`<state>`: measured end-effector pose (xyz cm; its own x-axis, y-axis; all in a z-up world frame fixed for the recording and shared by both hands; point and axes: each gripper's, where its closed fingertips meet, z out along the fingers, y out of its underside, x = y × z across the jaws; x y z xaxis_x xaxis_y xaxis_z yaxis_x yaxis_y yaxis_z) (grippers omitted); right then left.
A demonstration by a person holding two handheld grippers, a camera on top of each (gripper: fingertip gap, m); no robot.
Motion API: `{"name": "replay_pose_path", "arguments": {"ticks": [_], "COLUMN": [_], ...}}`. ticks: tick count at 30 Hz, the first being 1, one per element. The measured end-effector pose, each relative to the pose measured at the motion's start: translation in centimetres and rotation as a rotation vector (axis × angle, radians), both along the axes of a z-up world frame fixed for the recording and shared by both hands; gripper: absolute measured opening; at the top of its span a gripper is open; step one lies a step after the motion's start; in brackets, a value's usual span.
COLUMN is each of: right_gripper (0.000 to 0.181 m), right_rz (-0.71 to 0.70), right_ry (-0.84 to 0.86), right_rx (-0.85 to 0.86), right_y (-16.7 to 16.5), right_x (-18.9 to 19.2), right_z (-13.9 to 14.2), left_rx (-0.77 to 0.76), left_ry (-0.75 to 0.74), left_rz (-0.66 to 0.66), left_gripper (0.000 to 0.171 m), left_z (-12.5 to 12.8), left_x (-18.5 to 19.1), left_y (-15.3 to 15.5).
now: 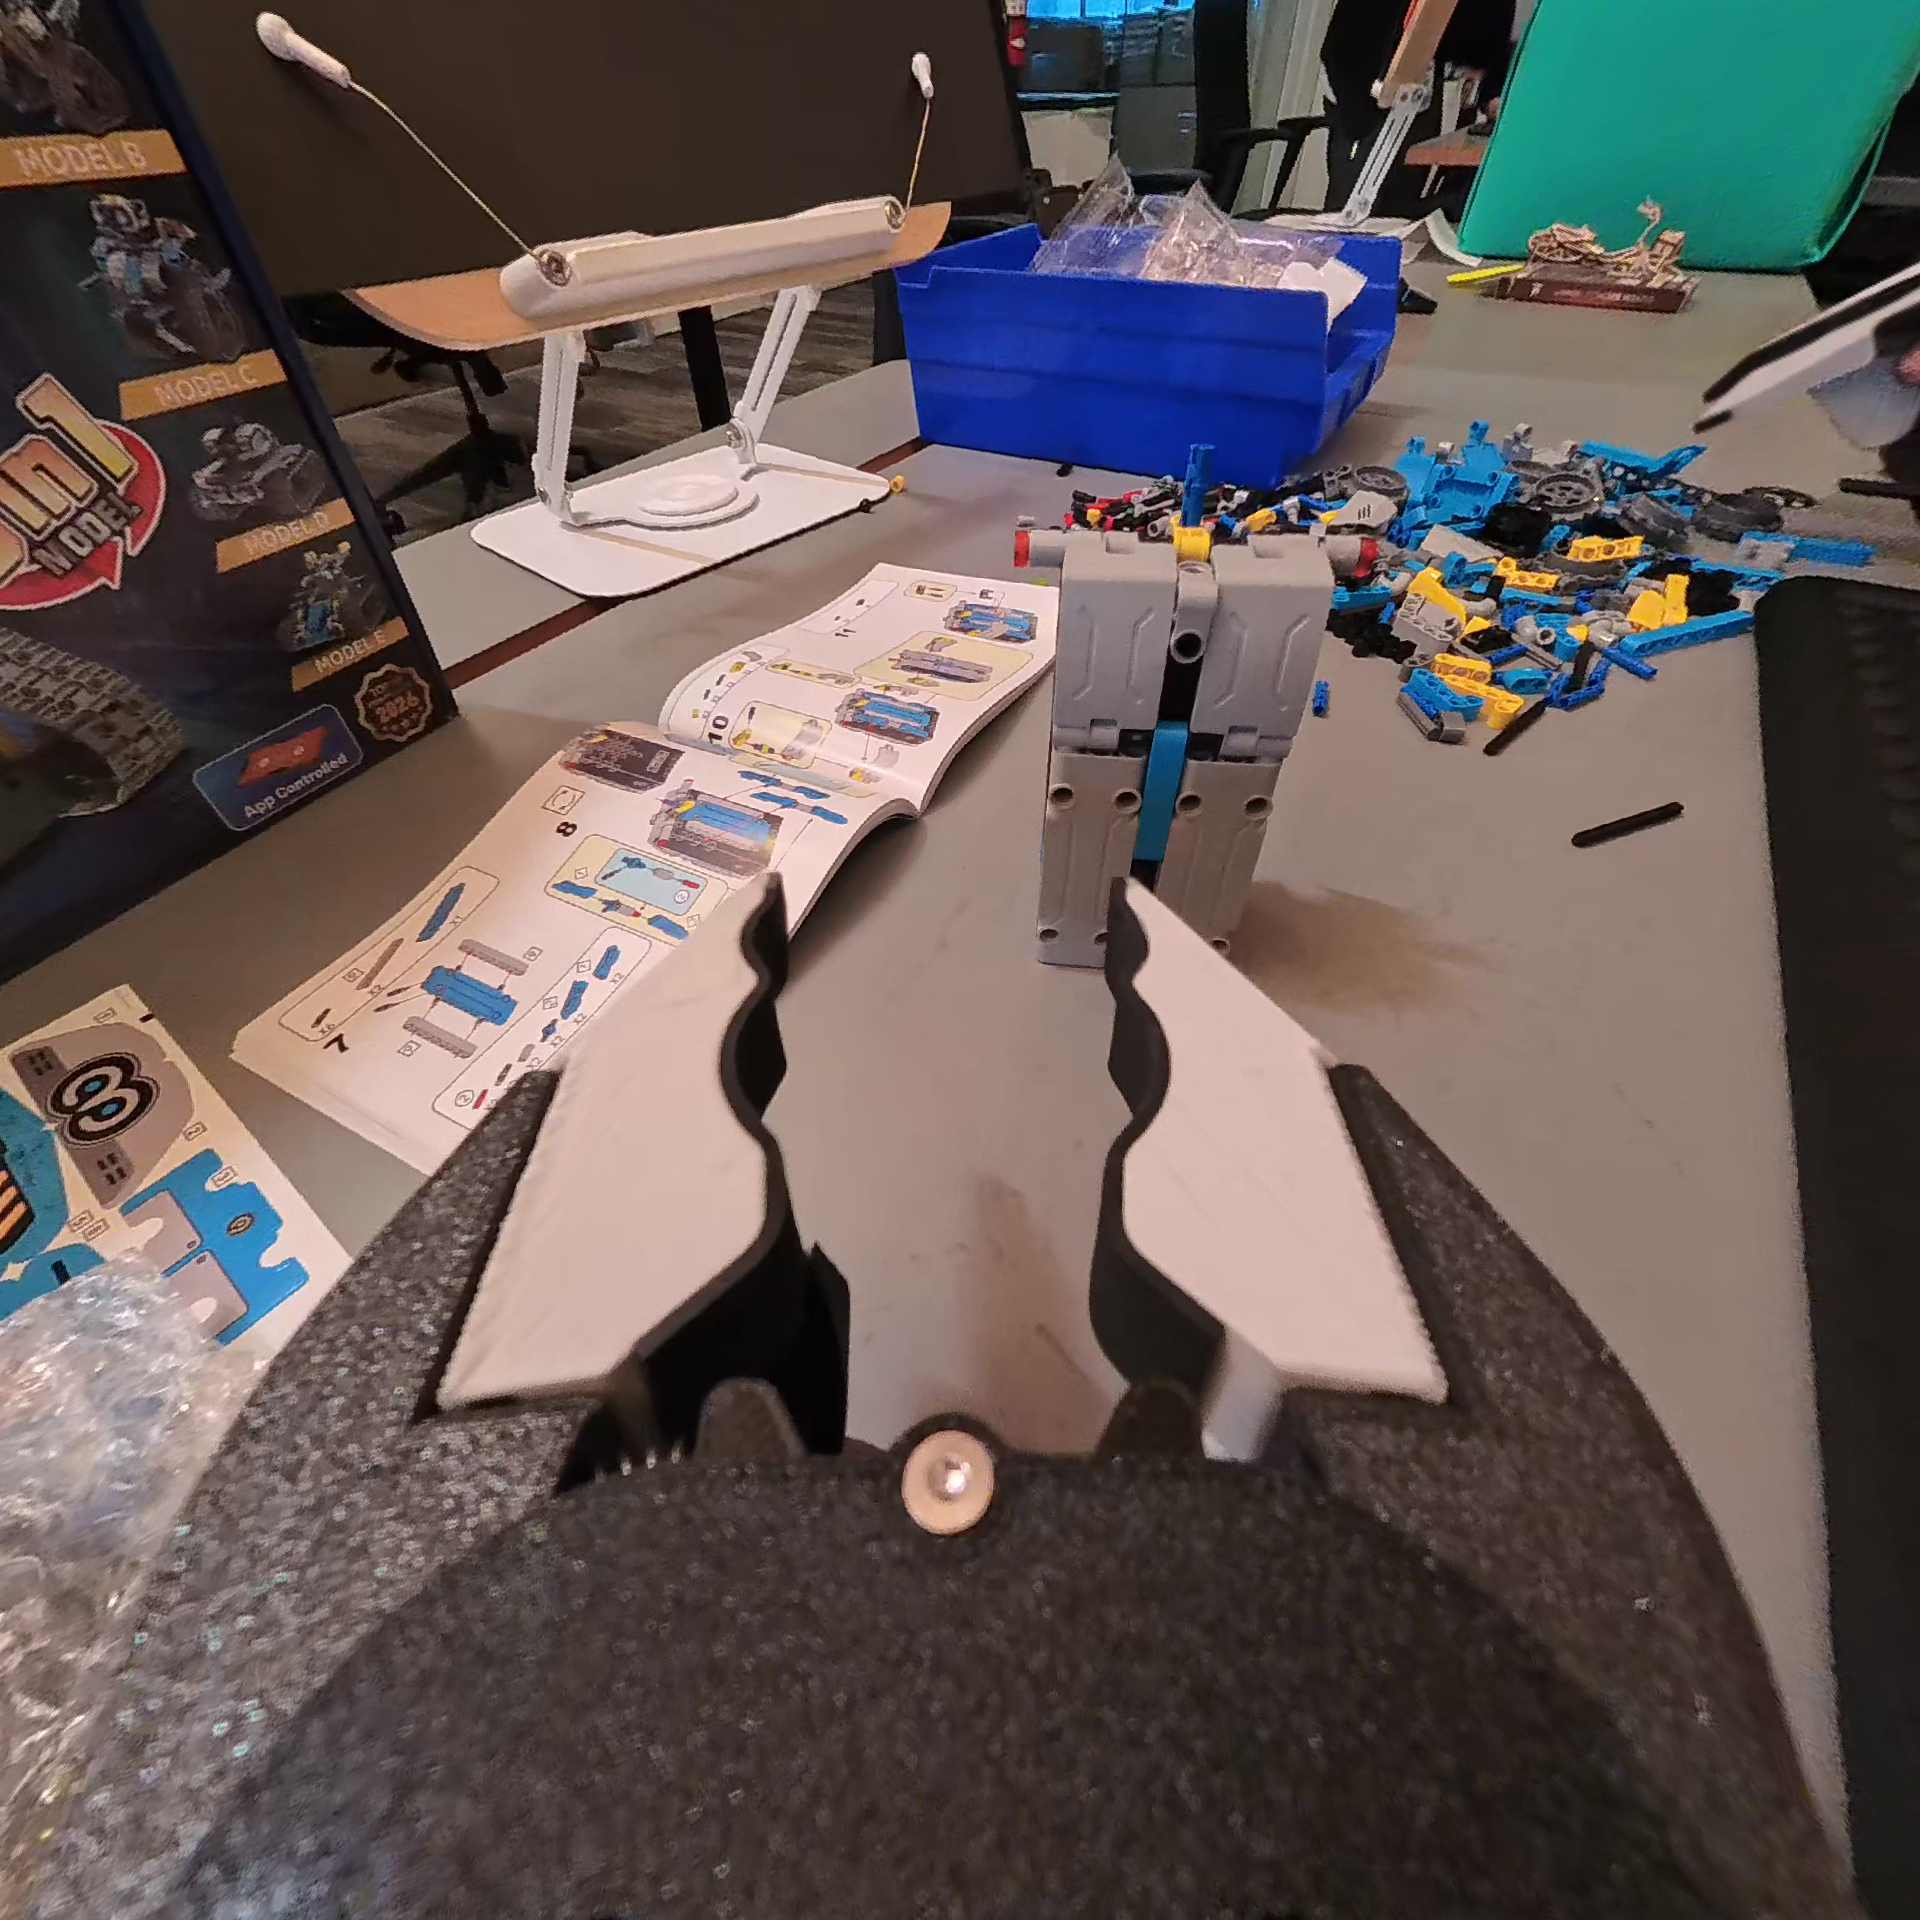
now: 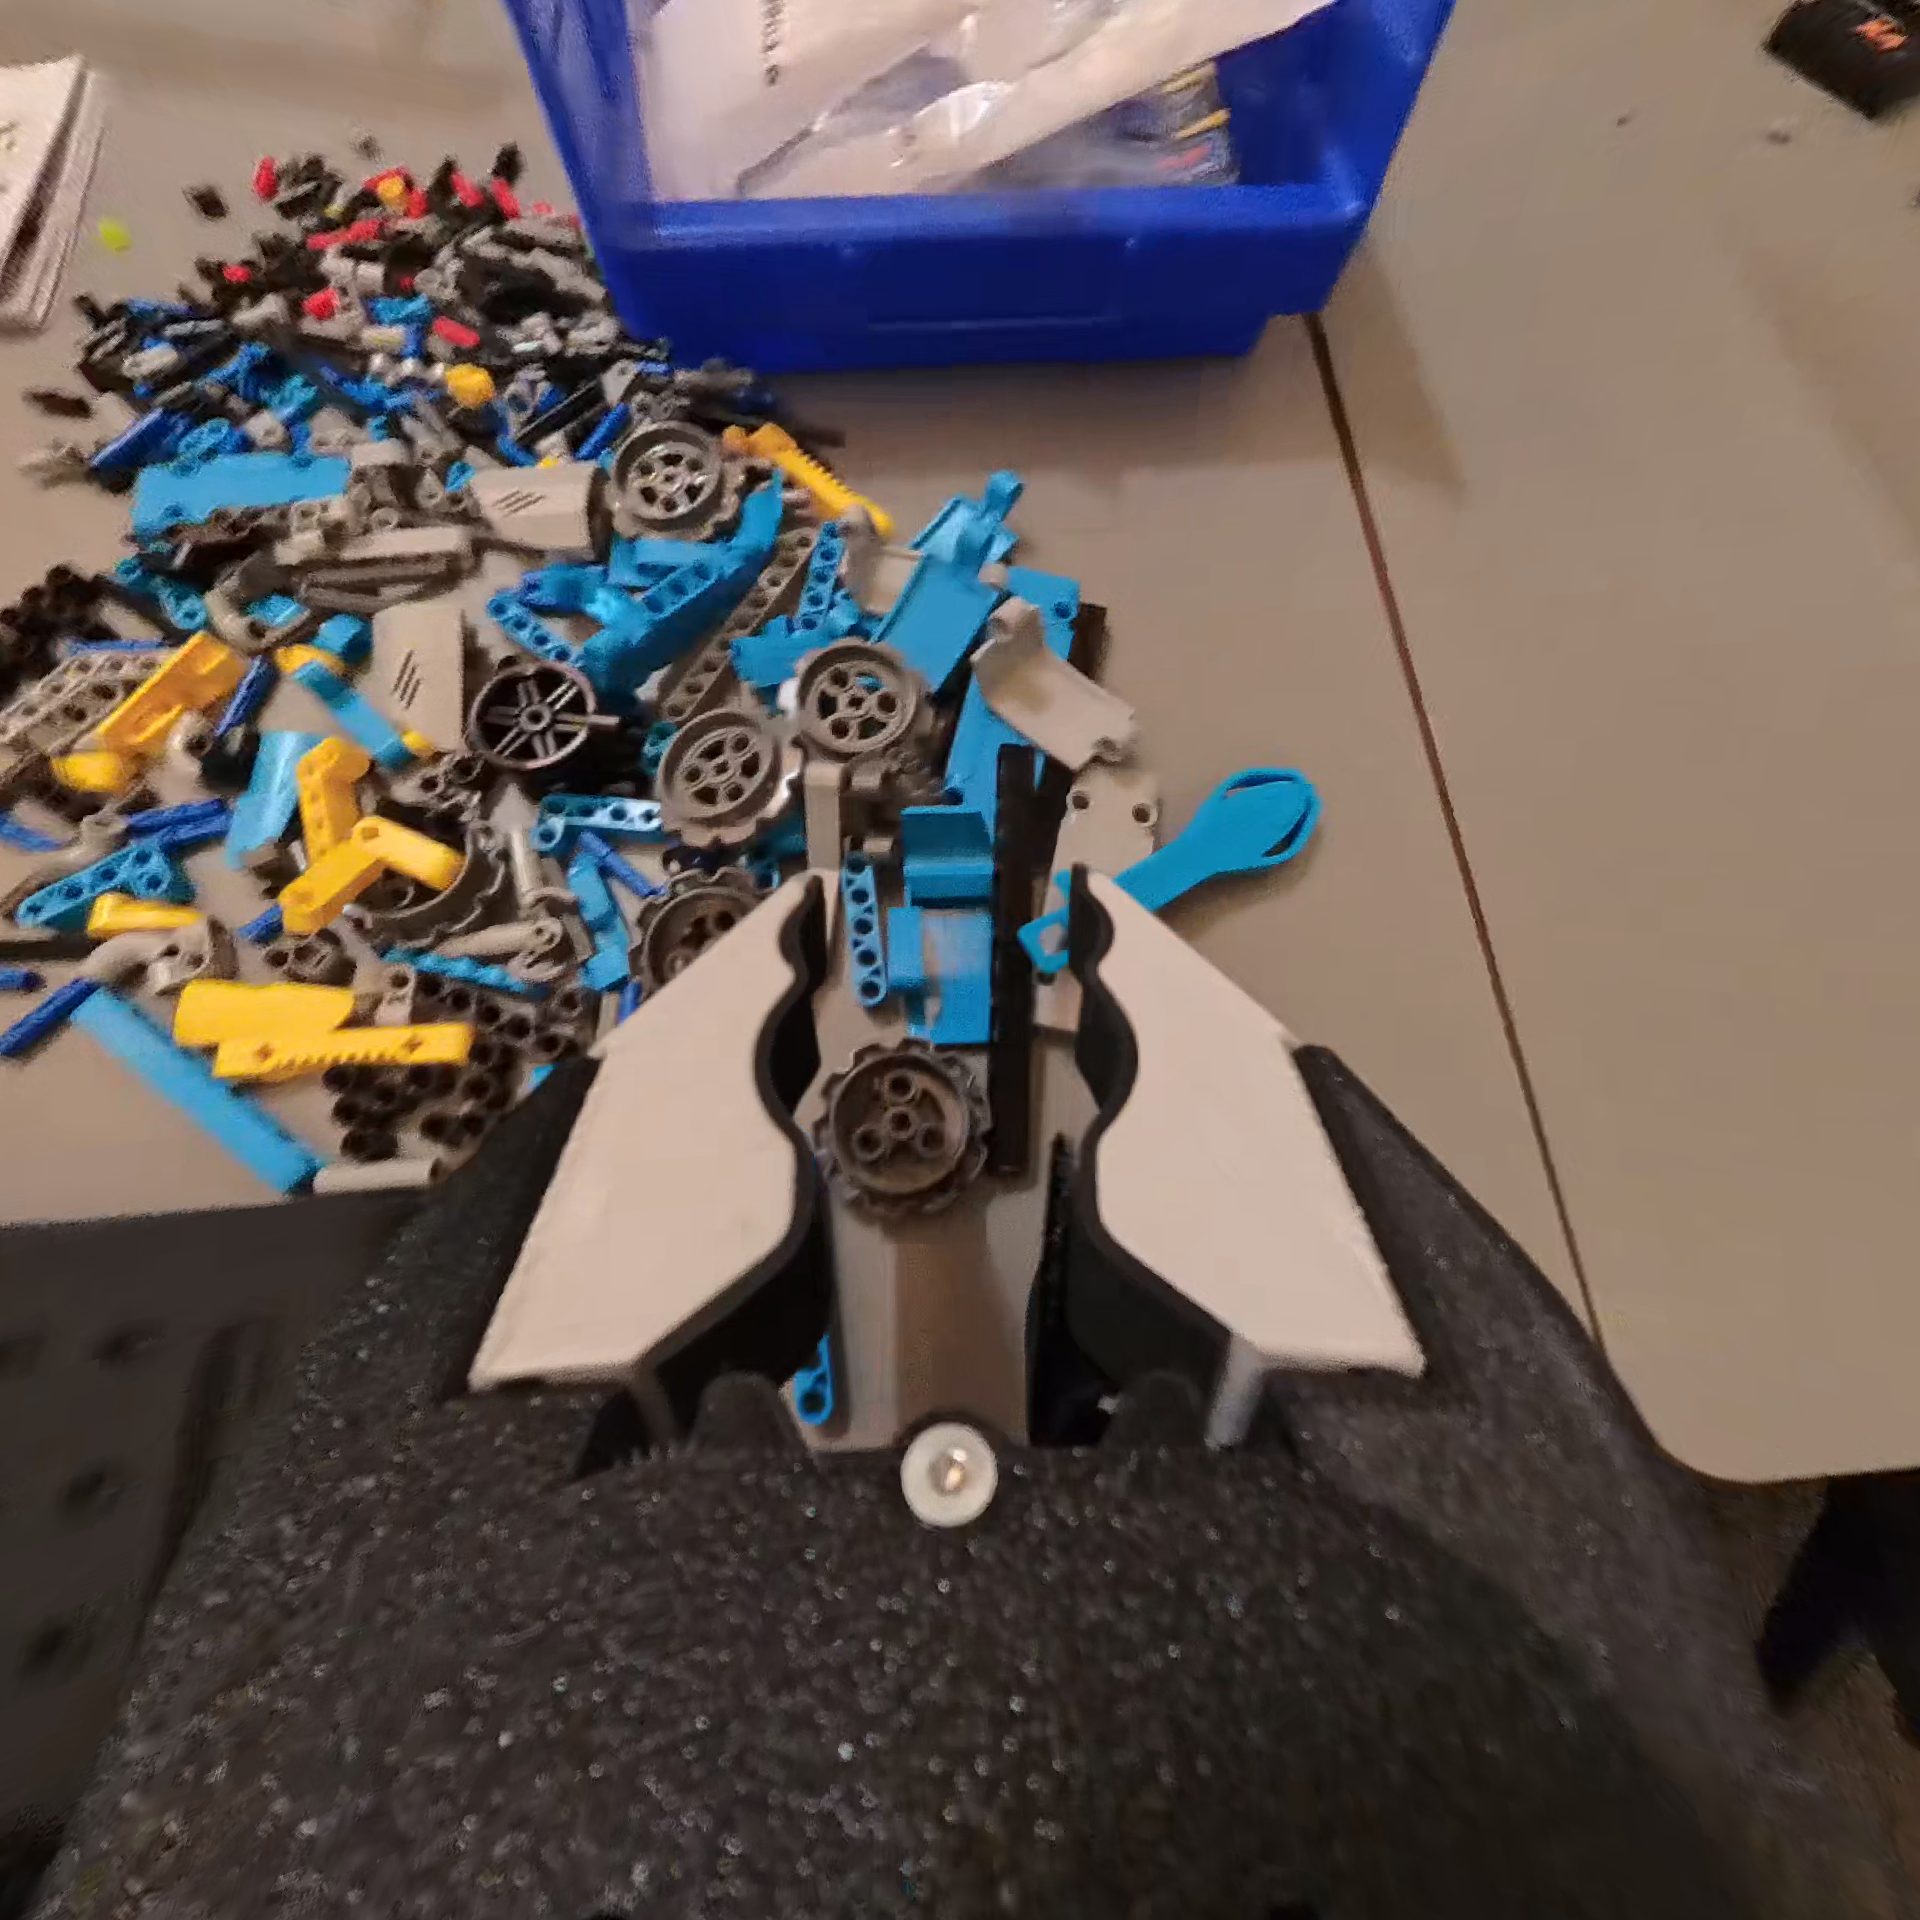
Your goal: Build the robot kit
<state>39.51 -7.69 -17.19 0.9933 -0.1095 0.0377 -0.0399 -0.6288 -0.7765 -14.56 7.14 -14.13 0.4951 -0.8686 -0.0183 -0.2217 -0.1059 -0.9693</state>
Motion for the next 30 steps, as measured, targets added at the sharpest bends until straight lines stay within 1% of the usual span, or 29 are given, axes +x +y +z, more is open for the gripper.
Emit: {"name": "replay_pose_path", "arguments": {"ticks": [4,7,9,11,13,15,17,19,21,22,23,24,25,26,27,29,30], "right_gripper": [0.051,0.050,0.053,0.054,0.047,0.047,0.046,0.039,0.033,0.028,0.009,0.009,0.009,0.009,0.008,0.009,0.009], "right_rz": [-0.024,0.036,0.059,0.074,0.086,0.091,0.084,0.045,0.004,-0.003,-0.011,-0.019,-0.005,0.007,0.000,0.005,0.042], "right_ry": [0.058,0.104,0.111,0.109,0.089,0.073,0.105,0.145,0.103,0.070,0.033,0.014,0.039,0.058,0.042,-0.037,-0.078], "right_rx": [0.026,0.040,0.009,0.000,0.021,-0.014,-0.012,0.006,-0.033,-0.061,-0.076,-0.069,-0.058,-0.038,-0.016,0.022,0.064], "right_y": [2.0,4.3,5.4,6.3,6.9,7.1,7.5,7.9,7.9,7.9,7.7,7.7,7.7,7.8,7.7,7.5,7.7], "right_x": [1.0,1.7,2.4,2.6,2.5,2.5,2.2,1.9,2.5,2.8,3.0,3.2,2.7,2.2,2.0,1.0,-0.7], "right_z": [-0.5,0.0,-0.5,-0.9,-1.1,-2.0,-2.6,-2.5,-2.9,-3.2,-3.3,-3.1,-2.7,-2.0,-0.8,2.5,4.7], "left_rx": [0.010,0.012,0.013,0.017,0.020,0.018,0.017,0.019,0.019,0.020,0.021,0.021,0.022,0.022,0.022,0.023,0.024], "left_ry": [0.009,0.010,0.012,0.013,0.013,0.016,0.019,0.019,0.021,0.022,0.022,0.023,0.022,0.022,0.022,0.023,0.024], "left_rz": [-0.005,-0.010,-0.011,-0.011,-0.013,-0.017,-0.018,-0.019,-0.019,-0.020,-0.020,-0.020,-0.020,-0.020,-0.020,-0.020,-0.020], "left_gripper": [0.061,0.061,0.061,0.061,0.061,0.061,0.061,0.061,0.061,0.061,0.061,0.061,0.061,0.061,0.061,0.061,0.061], "left_z": [-0.1,-0.1,-0.1,-0.1,0.0,-0.1,-0.1,-0.1,-0.2,-0.2,-0.2,-0.2,-0.2,-0.1,-0.1,-0.2,-0.2], "left_x": [0.1,0.1,0.2,0.2,0.2,0.3,0.3,0.3,0.3,0.3,0.3,0.3,0.3,0.3,0.3,0.3,0.4], "left_y": [-0.1,-0.2,-0.2,-0.3,-0.3,-0.4,-0.4,-0.4,-0.4,-0.4,-0.4,-0.4,-0.4,-0.4,-0.4,-0.4,-0.4]}}
